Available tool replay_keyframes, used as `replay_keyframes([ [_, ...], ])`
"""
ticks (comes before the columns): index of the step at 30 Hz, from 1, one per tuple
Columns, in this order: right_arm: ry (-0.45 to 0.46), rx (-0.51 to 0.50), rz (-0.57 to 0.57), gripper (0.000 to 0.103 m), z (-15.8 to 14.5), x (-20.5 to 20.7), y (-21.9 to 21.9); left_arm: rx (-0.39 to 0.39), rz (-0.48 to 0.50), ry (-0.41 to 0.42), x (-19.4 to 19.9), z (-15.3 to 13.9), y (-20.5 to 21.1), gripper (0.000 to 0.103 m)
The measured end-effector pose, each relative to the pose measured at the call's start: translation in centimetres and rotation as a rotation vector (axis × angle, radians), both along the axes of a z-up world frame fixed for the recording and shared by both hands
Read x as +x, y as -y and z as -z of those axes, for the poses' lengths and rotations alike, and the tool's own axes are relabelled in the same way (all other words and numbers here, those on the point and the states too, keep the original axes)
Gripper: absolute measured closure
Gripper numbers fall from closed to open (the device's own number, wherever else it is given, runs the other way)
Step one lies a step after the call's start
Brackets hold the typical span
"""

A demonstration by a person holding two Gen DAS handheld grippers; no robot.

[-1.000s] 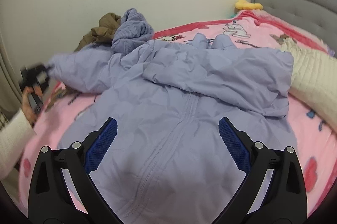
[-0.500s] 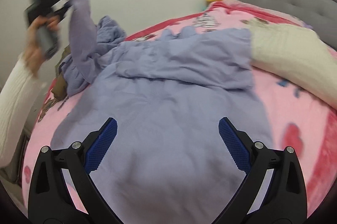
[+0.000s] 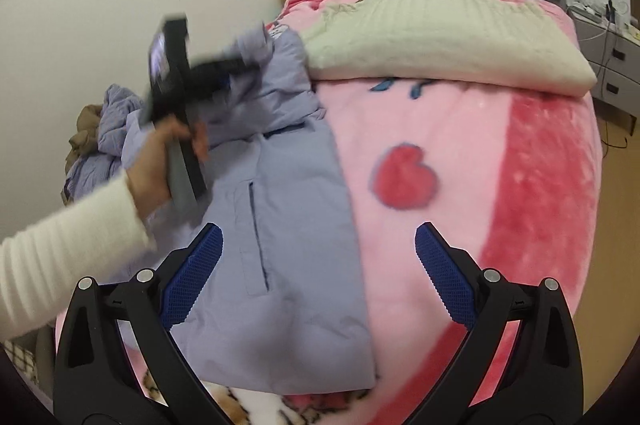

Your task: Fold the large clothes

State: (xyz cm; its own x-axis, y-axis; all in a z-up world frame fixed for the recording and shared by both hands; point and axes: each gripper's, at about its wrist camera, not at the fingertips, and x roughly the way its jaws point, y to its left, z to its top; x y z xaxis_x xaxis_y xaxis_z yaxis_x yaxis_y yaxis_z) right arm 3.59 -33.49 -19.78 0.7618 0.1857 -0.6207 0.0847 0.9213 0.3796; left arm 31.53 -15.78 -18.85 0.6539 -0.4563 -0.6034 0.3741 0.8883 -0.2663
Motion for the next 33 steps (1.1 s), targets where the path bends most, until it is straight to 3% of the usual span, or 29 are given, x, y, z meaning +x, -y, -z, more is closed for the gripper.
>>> replay_keyframes([
  [3, 0.012, -0.027, -0.005, 0.010, -0.4, 0.2, -0.1, -0.046, 0.027, -0.010, 0.7, 0.5, -1.2, 0.077],
  [4, 0.015, -0.034, -0.004, 0.010, -0.5, 0.5, -0.2, -0.049, 0.043, -0.016, 0.9, 0.2, -1.0, 0.071],
  [11, 0.048, -0.041, -0.052, 0.010, -1.2, 2.9, -1.6, -0.036, 0.167, 0.050, -1.1, -2.7, -1.9, 0.011],
  [16, 0.099, -0.168, -0.150, 0.010, -2.2, 6.2, -4.3, 0.048, 0.148, 0.130, -4.6, -4.9, -7.6, 0.006],
  [19, 0.169, -0.407, -0.235, 0.010, -2.7, 8.9, -7.4, 0.185, 0.101, 0.183, -7.0, -5.2, -12.6, 0.005],
  [21, 0.244, -0.692, -0.327, 0.010, -2.7, 11.1, -10.9, 0.318, 0.050, 0.195, -8.3, -4.7, -16.2, 0.005],
  [23, 0.291, -0.951, -0.415, 0.010, -1.9, 12.9, -13.9, 0.411, -0.005, 0.154, -8.8, -3.9, -20.0, 0.005],
  [24, 0.321, -1.130, -0.488, 0.010, -0.9, 14.0, -16.0, 0.435, -0.020, 0.136, -8.9, -3.4, -21.4, 0.005],
  [26, 0.365, -1.354, -0.586, 0.011, 0.6, 15.3, -18.6, 0.499, -0.061, 0.048, -8.4, -1.9, -24.8, 0.005],
  [28, 0.419, -1.548, -0.670, 0.012, 2.4, 16.4, -20.8, 0.527, -0.067, -0.041, -7.7, -0.3, -26.9, 0.005],
  [30, 0.456, -1.646, -0.723, 0.015, 3.5, 17.3, -22.4, 0.520, -0.074, -0.109, -6.8, 1.0, -28.6, 0.005],
  [33, 0.470, -1.752, -0.786, 0.022, 5.2, 18.4, -24.0, 0.441, -0.061, -0.170, -5.7, 2.1, -30.4, 0.005],
])
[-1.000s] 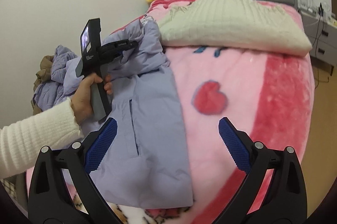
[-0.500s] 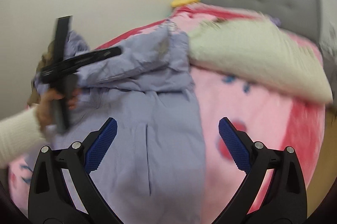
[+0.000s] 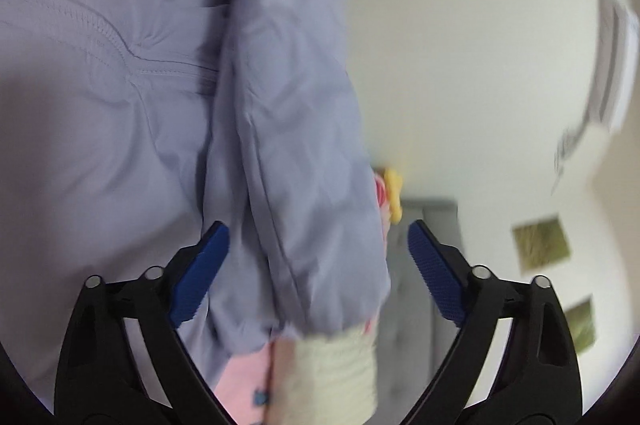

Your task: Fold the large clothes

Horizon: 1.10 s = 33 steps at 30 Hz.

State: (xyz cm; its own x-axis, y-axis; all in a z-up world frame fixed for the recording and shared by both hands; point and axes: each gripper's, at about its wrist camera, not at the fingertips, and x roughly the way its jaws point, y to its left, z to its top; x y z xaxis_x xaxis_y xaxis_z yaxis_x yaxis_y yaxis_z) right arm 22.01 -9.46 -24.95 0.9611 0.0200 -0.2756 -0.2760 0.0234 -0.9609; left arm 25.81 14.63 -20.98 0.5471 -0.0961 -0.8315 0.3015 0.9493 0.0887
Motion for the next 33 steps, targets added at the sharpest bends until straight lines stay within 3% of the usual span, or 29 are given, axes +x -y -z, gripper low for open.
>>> replay_keyframes([
  [2, -0.045, -0.038, 0.012, 0.038, 0.7, 0.9, -0.8, -0.070, -0.002, -0.021, 0.8, 0.4, -1.1, 0.005],
  [4, -0.159, -0.011, 0.078, 0.078, 0.6, 2.6, -1.5, -0.160, -0.012, -0.050, 1.4, 0.6, -2.3, 0.006],
  [5, -0.190, 0.016, 0.109, 0.083, 0.3, 3.3, -1.7, -0.209, -0.024, -0.063, 1.6, 0.8, -3.1, 0.014],
  [7, -0.232, 0.107, 0.155, 0.089, -1.1, 4.6, -1.8, -0.318, -0.061, -0.138, 2.1, 2.0, -4.8, 0.036],
  [9, -0.242, 0.170, 0.191, 0.091, -2.5, 5.6, -1.5, -0.387, -0.087, -0.145, 1.3, 2.8, -6.0, 0.044],
  [14, -0.197, 0.266, 0.243, 0.092, -6.6, 7.2, 0.0, -0.390, -0.108, -0.048, -2.4, 1.9, -6.7, 0.072],
  [17, -0.220, 0.353, 0.334, 0.092, -7.9, 9.3, 1.3, -0.423, -0.153, -0.014, -4.2, 1.6, -7.9, 0.078],
  [20, -0.356, 0.371, 0.455, 0.092, -5.4, 12.1, 2.3, -0.423, -0.179, -0.046, -4.3, 2.1, -7.9, 0.077],
  [22, -0.419, 0.300, 0.501, 0.091, -2.3, 13.0, 2.1, -0.426, -0.192, -0.080, -3.7, 3.0, -8.4, 0.074],
  [24, -0.403, 0.267, 0.496, 0.088, -0.3, 12.5, 1.8, -0.432, -0.198, -0.087, -3.2, 2.9, -8.8, 0.071],
  [26, -0.364, 0.298, 0.475, 0.086, -0.1, 11.6, 1.7, -0.414, -0.197, -0.065, -3.4, 2.5, -8.2, 0.068],
  [29, -0.391, 0.496, 0.409, 0.071, -2.8, 9.7, 3.3, -0.332, -0.191, 0.062, -5.1, -0.5, -8.0, 0.054],
  [30, -0.407, 0.575, 0.377, 0.056, -3.9, 9.0, 4.0, -0.329, -0.177, 0.107, -5.6, -1.6, -8.0, 0.049],
  [31, -0.411, 0.670, 0.343, 0.042, -5.4, 8.0, 5.1, -0.328, -0.164, 0.156, -6.0, -2.8, -8.0, 0.036],
  [32, -0.420, 0.734, 0.315, 0.038, -6.4, 7.5, 5.9, -0.324, -0.157, 0.213, -6.3, -4.3, -7.9, 0.017],
  [33, -0.433, 0.823, 0.279, 0.037, -7.9, 7.0, 6.9, -0.322, -0.144, 0.282, -6.1, -6.1, -7.8, 0.008],
])
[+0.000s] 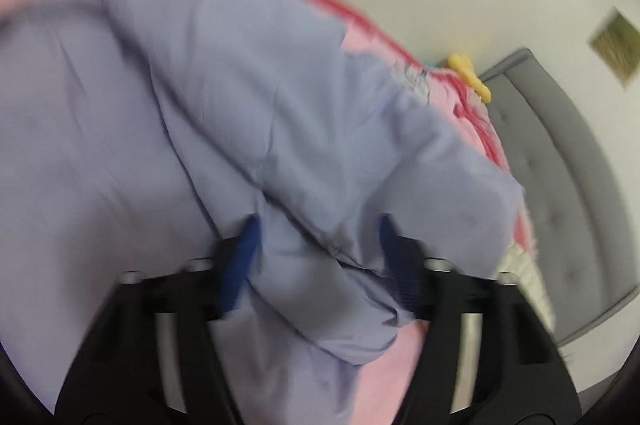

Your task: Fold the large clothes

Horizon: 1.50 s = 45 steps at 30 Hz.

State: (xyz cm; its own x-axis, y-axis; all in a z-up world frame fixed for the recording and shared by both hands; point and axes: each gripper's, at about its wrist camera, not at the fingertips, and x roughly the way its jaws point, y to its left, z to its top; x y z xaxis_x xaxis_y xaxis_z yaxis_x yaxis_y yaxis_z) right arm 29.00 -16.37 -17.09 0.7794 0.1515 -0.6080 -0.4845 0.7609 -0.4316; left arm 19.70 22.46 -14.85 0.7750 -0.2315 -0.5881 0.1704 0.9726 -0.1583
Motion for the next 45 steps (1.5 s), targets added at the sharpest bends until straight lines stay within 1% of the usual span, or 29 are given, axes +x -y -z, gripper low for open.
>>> replay_keyframes([
  [1, 0.009, 0.055, -0.004, 0.036, -0.7, -0.1, 0.9, -0.001, 0.007, 0.031, 0.5, -1.1, 0.3, 0.005],
  [2, 0.028, 0.109, 0.005, 0.036, -1.7, 0.0, 1.6, -0.017, 0.028, 0.058, 1.9, -2.6, 0.4, 0.005],
  [4, 0.057, 0.181, 0.085, 0.039, -3.3, 1.4, 3.1, -0.046, 0.046, 0.046, 5.3, -4.1, 0.9, 0.005],
  [5, 0.045, 0.213, 0.139, 0.043, -3.7, 2.8, 3.8, -0.060, 0.043, 0.034, 7.7, -4.7, 1.1, 0.005],
  [6, 0.021, 0.238, 0.179, 0.054, -3.9, 4.6, 4.8, -0.074, 0.046, 0.009, 9.9, -4.9, 1.8, 0.005],
  [7, -0.030, 0.287, 0.230, 0.059, -4.2, 5.9, 4.5, -0.099, 0.039, -0.030, 11.9, -4.9, 1.8, 0.005],
  [8, -0.070, 0.324, 0.269, 0.059, -4.2, 7.3, 5.0, -0.138, 0.034, -0.072, 14.0, -4.7, 1.9, 0.005],
  [9, -0.087, 0.339, 0.300, 0.059, -4.1, 7.7, 5.0, -0.174, 0.032, -0.120, 16.0, -4.4, 2.1, 0.005],
  [10, -0.102, 0.375, 0.329, 0.058, -4.2, 9.0, 5.2, -0.192, 0.020, -0.141, 17.4, -4.2, 2.2, 0.005],
  [11, -0.103, 0.385, 0.346, 0.058, -4.4, 9.2, 4.2, -0.198, 0.006, -0.171, 19.0, -3.8, 2.5, 0.005],
  [12, -0.099, 0.392, 0.371, 0.055, -4.6, 10.0, 4.1, -0.194, -0.001, -0.196, 19.9, -3.4, 2.8, 0.005],
  [13, -0.105, 0.393, 0.384, 0.043, -3.8, 9.8, 3.7, -0.193, -0.008, -0.217, 20.8, -3.0, 3.0, 0.005],
  [14, -0.132, 0.372, 0.423, 0.038, -2.9, 10.4, 3.2, -0.192, -0.028, -0.263, 22.1, -2.1, 3.1, 0.005],
  [16, -0.198, 0.302, 0.478, 0.038, -1.4, 11.6, 3.2, -0.198, -0.046, -0.344, 23.6, 0.1, 3.0, 0.005],
  [17, -0.214, 0.249, 0.499, 0.038, -0.5, 12.2, 2.9, -0.178, -0.066, -0.393, 24.5, 1.4, 3.2, 0.005],
  [19, -0.222, 0.194, 0.510, 0.037, 0.9, 12.8, 2.4, -0.160, -0.088, -0.443, 25.1, 3.4, 3.3, 0.004],
  [20, -0.230, 0.194, 0.520, 0.037, 1.3, 12.9, 2.4, -0.171, -0.097, -0.463, 25.4, 4.0, 3.2, 0.004],
  [21, -0.240, 0.192, 0.535, 0.037, 1.7, 13.0, 2.4, -0.206, -0.121, -0.504, 25.8, 5.4, 3.2, 0.004],
  [24, -0.270, 0.167, 0.550, 0.036, 3.3, 13.8, 2.3, -0.266, -0.164, -0.570, 26.4, 8.2, 3.0, 0.004],
  [26, -0.285, 0.202, 0.557, 0.036, 3.9, 14.1, 2.6, -0.281, -0.174, -0.595, 26.5, 9.2, 2.9, 0.004],
  [27, -0.287, 0.215, 0.554, 0.036, 4.2, 14.2, 2.8, -0.280, -0.164, -0.598, 26.5, 9.7, 2.9, 0.004],
  [30, -0.307, 0.252, 0.553, 0.036, 5.4, 14.4, 3.4, -0.232, -0.137, -0.595, 26.8, 10.0, 3.3, 0.004],
  [34, -0.260, 0.222, 0.570, 0.036, 6.1, 14.1, 2.6, -0.175, -0.151, -0.580, 26.8, 10.0, 4.4, 0.004],
  [36, -0.251, 0.225, 0.555, 0.035, 5.8, 14.0, 2.7, -0.175, -0.150, -0.575, 26.7, 9.5, 4.5, 0.004],
  [38, -0.247, 0.259, 0.526, 0.034, 4.5, 13.6, 3.0, -0.163, -0.133, -0.549, 26.2, 8.3, 4.5, 0.004],
  [40, -0.225, 0.338, 0.469, 0.020, 2.3, 12.3, 3.4, -0.129, -0.107, -0.492, 24.7, 6.1, 4.4, 0.005],
  [42, -0.128, 0.435, 0.402, 0.018, -0.1, 9.5, 3.7, -0.045, -0.069, -0.337, 21.3, 3.1, 4.8, 0.005],
  [44, -0.003, 0.518, 0.299, 0.018, -2.0, 5.7, 3.8, 0.008, -0.012, -0.192, 17.4, 1.1, 5.6, 0.005],
  [45, 0.001, 0.523, 0.274, 0.018, -2.1, 4.8, 3.6, 0.030, 0.027, -0.144, 15.6, 0.7, 6.3, 0.005],
])
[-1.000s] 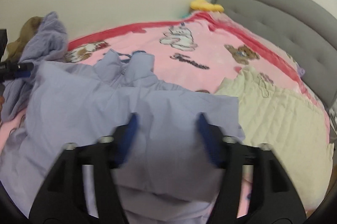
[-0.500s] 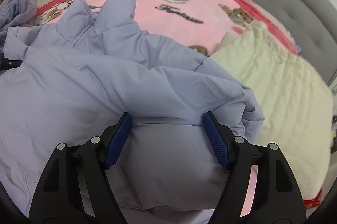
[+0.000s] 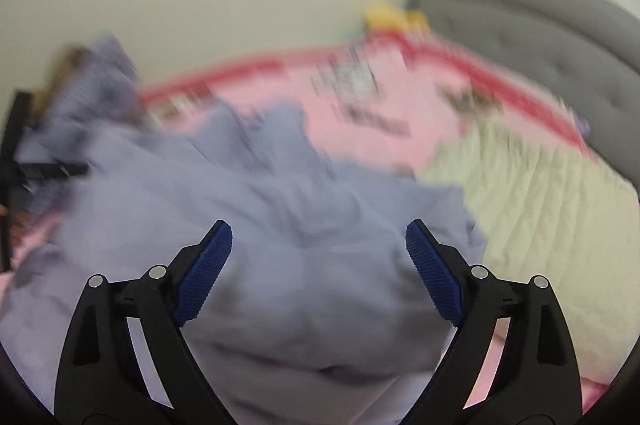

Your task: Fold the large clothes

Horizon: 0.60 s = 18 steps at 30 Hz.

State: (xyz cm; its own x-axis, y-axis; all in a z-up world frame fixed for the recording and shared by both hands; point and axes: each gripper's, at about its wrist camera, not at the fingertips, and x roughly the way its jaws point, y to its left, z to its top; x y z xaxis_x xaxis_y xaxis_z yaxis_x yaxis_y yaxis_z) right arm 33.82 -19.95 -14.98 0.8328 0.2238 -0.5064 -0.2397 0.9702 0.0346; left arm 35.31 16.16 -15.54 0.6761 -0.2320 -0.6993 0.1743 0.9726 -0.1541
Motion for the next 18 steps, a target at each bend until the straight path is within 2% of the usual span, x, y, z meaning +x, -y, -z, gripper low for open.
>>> replay_keyframes([
  [2, -0.039, -0.019, -0.025, 0.021, 0.5, -0.4, -0.6, 0.065, 0.050, 0.031, -2.5, 0.2, 1.7, 0.005],
  [5, -0.114, -0.098, -0.016, 0.024, 2.4, 0.2, -1.6, 0.193, 0.079, -0.032, -3.1, 2.7, 4.3, 0.005],
  [6, -0.132, -0.113, -0.009, 0.024, 2.9, 0.5, -1.8, 0.208, 0.081, -0.046, -3.1, 3.4, 4.4, 0.005],
  [7, -0.163, -0.122, 0.003, 0.023, 3.7, 0.9, -1.9, 0.196, 0.075, -0.057, -3.0, 4.0, 4.2, 0.005],
  [9, -0.231, -0.139, 0.035, 0.023, 5.2, 2.1, -2.0, 0.103, 0.047, -0.098, -2.2, 4.7, 3.4, 0.004],
  [11, -0.263, -0.155, 0.046, 0.020, 6.3, 2.7, -2.1, 0.019, 0.026, -0.182, -1.0, 6.0, 2.6, 0.004],
  [14, -0.301, -0.220, 0.060, 0.019, 7.9, 3.2, -3.1, 0.012, 0.029, -0.216, -0.5, 7.7, 1.4, 0.004],
  [18, -0.316, -0.218, 0.070, 0.018, 8.9, 3.3, -3.0, -0.004, 0.026, -0.234, 0.0, 9.1, 1.2, 0.004],
])
